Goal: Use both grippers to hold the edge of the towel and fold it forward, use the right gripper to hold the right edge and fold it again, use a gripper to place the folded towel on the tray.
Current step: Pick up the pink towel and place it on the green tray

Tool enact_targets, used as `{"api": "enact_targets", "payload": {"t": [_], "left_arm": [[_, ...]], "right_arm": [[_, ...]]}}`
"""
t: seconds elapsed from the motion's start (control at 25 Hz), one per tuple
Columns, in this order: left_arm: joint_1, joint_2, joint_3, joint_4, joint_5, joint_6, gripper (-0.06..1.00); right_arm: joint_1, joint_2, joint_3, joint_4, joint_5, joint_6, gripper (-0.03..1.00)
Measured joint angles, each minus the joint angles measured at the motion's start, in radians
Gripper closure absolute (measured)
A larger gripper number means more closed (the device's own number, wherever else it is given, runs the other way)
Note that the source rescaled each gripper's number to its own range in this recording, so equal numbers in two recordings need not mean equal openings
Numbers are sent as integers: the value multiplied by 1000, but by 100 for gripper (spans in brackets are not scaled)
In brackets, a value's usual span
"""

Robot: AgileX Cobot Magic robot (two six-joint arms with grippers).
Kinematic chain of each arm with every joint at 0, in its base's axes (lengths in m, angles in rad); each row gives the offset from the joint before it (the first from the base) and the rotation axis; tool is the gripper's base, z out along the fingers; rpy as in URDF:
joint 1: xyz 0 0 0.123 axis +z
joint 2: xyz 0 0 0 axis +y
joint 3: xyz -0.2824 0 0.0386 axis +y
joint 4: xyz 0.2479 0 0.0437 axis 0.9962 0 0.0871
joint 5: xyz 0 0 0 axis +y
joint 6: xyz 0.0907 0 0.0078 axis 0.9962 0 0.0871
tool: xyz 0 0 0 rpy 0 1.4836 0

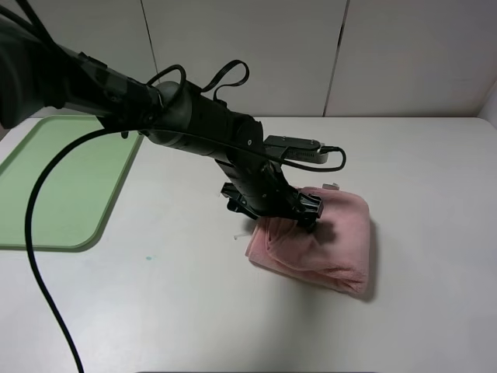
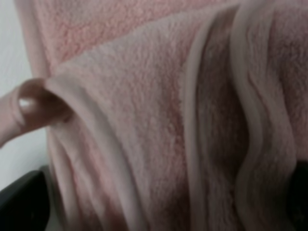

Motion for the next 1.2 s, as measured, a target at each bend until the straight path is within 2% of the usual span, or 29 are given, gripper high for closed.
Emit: {"api": "enact_targets", "payload": {"t": [0.28,0.36,0.44,0.72,0.96,1.2], "left_arm": [[-5,4,0,-23,-43,0,-5],[-5,4,0,-25,-43,0,-1],[-5,4,0,-25,-43,0,8],[-5,4,0,-27,-43,0,46],[-5,4,0,-27,-45,0,83],[-5,4,0,-27,-45,0,84]], "right_arm": [[0,0,0,0,0,0,-3],[0,-1,0,0,0,0,-3],[0,-1,0,0,0,0,-3],[0,-1,0,0,0,0,-3],[0,-1,0,0,0,0,-3],[0,-1,0,0,0,0,-3]]}}
